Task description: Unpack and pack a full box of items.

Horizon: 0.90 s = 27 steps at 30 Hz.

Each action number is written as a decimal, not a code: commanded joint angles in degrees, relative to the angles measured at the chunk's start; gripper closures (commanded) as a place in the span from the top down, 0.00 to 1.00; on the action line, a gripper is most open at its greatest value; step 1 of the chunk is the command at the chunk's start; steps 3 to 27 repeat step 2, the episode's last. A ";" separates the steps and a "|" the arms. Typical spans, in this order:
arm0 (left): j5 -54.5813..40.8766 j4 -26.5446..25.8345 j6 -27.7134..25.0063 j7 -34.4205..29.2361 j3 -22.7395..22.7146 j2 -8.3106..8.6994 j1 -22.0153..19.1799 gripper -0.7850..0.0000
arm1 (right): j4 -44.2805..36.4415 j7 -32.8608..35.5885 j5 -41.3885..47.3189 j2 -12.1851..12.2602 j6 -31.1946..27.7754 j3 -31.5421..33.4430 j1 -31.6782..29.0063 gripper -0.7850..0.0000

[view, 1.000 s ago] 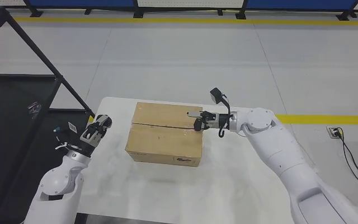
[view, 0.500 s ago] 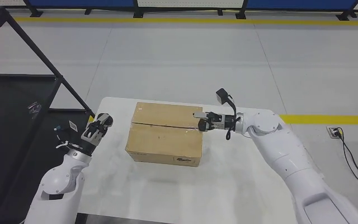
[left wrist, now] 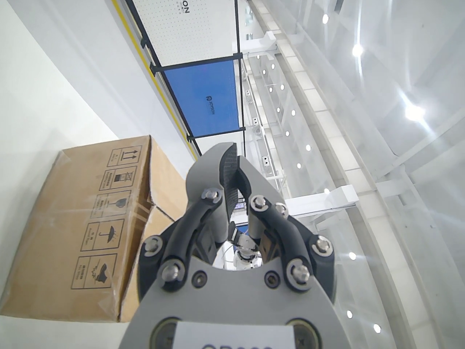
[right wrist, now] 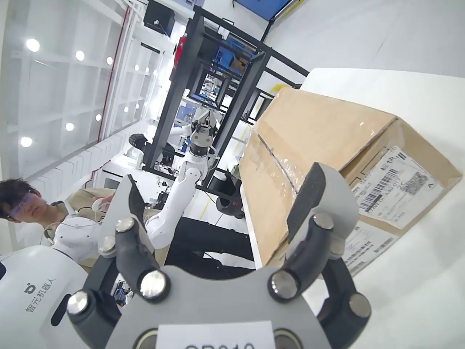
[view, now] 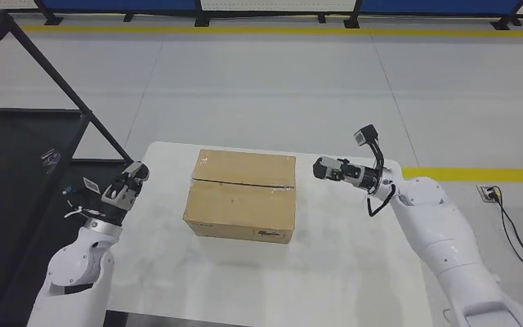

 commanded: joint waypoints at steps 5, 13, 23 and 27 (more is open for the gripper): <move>-0.06 -0.01 0.04 -0.02 -0.01 0.00 0.00 0.15 | 0.01 0.03 -0.01 -0.01 0.02 -0.03 0.02 1.00; -0.06 -0.01 0.04 -0.02 -0.01 0.00 0.00 0.15 | 0.01 0.03 -0.01 -0.01 0.02 -0.03 0.02 1.00; -0.06 -0.01 0.04 -0.02 -0.01 0.00 0.00 0.15 | 0.01 0.03 -0.01 -0.01 0.02 -0.03 0.02 1.00; -0.06 -0.01 0.04 -0.02 -0.01 0.00 0.00 0.15 | 0.01 0.03 -0.01 -0.01 0.02 -0.03 0.02 1.00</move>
